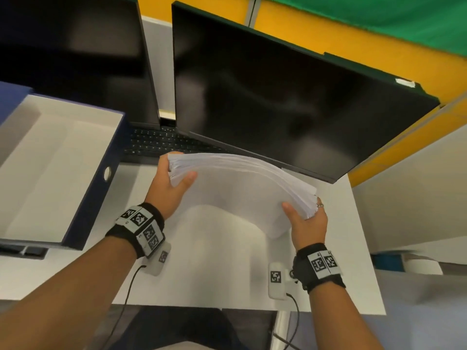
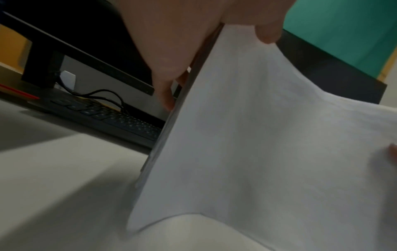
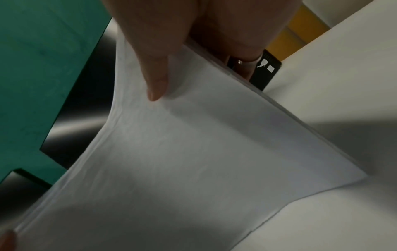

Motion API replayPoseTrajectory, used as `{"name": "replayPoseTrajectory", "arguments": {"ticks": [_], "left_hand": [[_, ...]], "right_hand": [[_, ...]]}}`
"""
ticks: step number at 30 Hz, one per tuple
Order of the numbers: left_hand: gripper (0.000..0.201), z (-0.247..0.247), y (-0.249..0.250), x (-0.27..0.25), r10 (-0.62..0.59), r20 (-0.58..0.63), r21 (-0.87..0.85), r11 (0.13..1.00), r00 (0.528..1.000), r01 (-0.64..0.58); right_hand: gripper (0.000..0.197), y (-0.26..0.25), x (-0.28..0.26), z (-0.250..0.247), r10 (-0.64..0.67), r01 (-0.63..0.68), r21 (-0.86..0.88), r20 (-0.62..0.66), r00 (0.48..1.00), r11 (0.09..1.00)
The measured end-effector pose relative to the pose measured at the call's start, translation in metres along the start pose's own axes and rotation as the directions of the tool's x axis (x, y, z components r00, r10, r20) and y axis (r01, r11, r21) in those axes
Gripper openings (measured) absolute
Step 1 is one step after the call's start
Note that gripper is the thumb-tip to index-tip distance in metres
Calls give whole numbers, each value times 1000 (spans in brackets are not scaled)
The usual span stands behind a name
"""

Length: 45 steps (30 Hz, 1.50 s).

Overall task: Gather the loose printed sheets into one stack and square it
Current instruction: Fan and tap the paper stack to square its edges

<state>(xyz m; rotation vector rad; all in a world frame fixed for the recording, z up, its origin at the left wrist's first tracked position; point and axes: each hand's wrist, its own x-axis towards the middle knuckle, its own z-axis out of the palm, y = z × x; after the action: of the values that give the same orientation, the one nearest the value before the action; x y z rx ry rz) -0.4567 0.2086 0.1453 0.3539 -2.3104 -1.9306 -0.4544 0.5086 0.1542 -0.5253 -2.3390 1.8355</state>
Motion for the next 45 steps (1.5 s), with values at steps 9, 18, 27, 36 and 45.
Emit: {"name": "replayPoseTrajectory", "arguments": {"ticks": [9,18,27,36,45], "left_hand": [[26,2,13,13,122,-203,-31,991,971,-131],[17,5,24,20,102,-243,-28,993,965,-112],[20,1,24,20,98,-146,-24,994,984,-103],[24,1,26,22,83,-106,-1,996,991,-84],[16,3,29,22,68,-118,51,997,991,-63]], "right_hand": [[37,-18,-2,3,-152,151,-26,-84,985,988],[7,-16,0,8,-160,154,-52,-140,977,987],[27,-25,6,10,-116,117,-5,-186,976,993],[21,-22,5,10,-141,132,-96,-92,986,987],[14,-25,1,8,-241,223,-182,-78,968,958]]}}
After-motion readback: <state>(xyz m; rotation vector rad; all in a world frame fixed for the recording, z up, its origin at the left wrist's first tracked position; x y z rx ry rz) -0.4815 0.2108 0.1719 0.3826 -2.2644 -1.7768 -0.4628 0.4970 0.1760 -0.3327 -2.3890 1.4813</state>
